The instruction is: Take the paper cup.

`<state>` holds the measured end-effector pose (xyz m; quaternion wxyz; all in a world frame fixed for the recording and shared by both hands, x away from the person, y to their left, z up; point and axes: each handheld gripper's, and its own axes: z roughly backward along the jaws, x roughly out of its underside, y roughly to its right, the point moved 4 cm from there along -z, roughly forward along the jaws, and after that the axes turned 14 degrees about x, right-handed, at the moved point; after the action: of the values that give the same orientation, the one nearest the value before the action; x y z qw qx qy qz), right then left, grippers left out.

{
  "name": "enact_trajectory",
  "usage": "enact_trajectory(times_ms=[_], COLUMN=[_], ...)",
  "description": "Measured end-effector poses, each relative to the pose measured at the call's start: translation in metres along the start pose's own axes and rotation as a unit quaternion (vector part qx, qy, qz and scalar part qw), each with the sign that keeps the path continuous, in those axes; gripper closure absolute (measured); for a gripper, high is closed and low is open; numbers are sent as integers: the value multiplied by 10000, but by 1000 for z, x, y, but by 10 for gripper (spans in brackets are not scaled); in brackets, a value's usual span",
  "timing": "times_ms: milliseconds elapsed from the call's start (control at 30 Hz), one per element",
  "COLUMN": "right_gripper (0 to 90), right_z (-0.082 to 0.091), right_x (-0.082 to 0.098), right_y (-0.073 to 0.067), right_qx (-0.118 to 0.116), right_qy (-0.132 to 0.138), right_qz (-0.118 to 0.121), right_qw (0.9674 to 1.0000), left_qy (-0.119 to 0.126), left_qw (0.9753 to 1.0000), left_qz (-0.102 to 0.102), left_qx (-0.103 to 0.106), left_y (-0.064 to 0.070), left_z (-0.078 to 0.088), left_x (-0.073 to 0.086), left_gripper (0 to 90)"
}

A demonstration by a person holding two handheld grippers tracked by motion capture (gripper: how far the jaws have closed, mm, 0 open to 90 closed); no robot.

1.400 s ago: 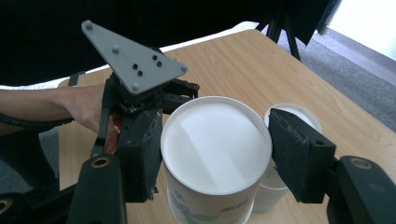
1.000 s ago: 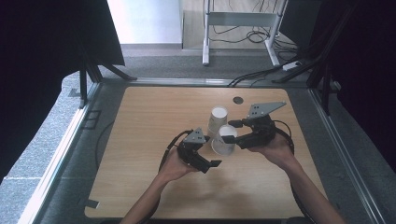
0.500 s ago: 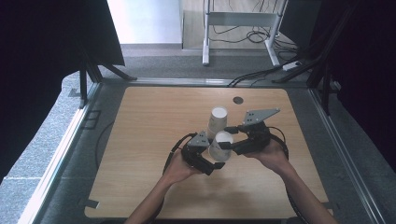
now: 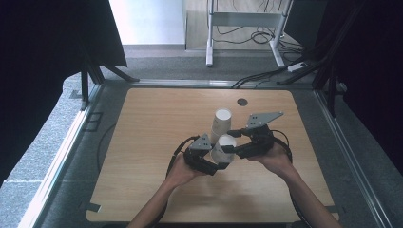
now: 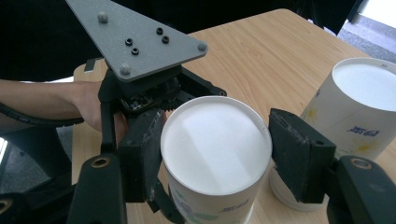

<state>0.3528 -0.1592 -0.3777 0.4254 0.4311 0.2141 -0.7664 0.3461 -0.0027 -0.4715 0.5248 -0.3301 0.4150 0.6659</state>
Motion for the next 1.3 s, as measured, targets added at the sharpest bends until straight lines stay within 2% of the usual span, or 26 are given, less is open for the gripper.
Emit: enact_trajectory(times_ms=[233,433,600,833,1033,1100,1167,1233,1267,1300], right_gripper=[370,361,268,177,162,162,162,163,167,170], right_z=[-1,-3,-3,1,-2,-4,-7,-10,-12,-13], right_x=[1,1,0,3,10,12,15,18,19,21], right_y=[2,1,1,2,3,2,1,-1,-1,-2], right_qx=[0,4,-2,137,142,131,104,78,56,38], right_qy=[-18,-39,-59,-346,-656,-751,-847,-927,-972,-1014], right_qz=[3,23,62,374,543,598,635,680,704,735], right_qw=[10000,10000,10000,9986,9963,9953,9943,9933,9928,9921], left_qy=[-117,-258,-441,-754,-975,-1153,-1153,-1212,-1307,-1300], left_qw=[9999,9996,9989,9969,9950,9931,9931,9925,9913,9914], left_qz=[2,0,15,20,38,-44,2,-3,-49,-13], left_qx=[-29,-83,-155,-208,-235,-218,-196,-158,-140,-144], left_y=[-1,-2,-3,-4,-4,-4,-3,-3,-3,-3], left_z=[3,6,7,8,6,7,6,5,6,5], left_x=[0,0,3,6,8,8,7,7,7,7], left_gripper=[368,387,387,386,383,382,380,379,379,378])
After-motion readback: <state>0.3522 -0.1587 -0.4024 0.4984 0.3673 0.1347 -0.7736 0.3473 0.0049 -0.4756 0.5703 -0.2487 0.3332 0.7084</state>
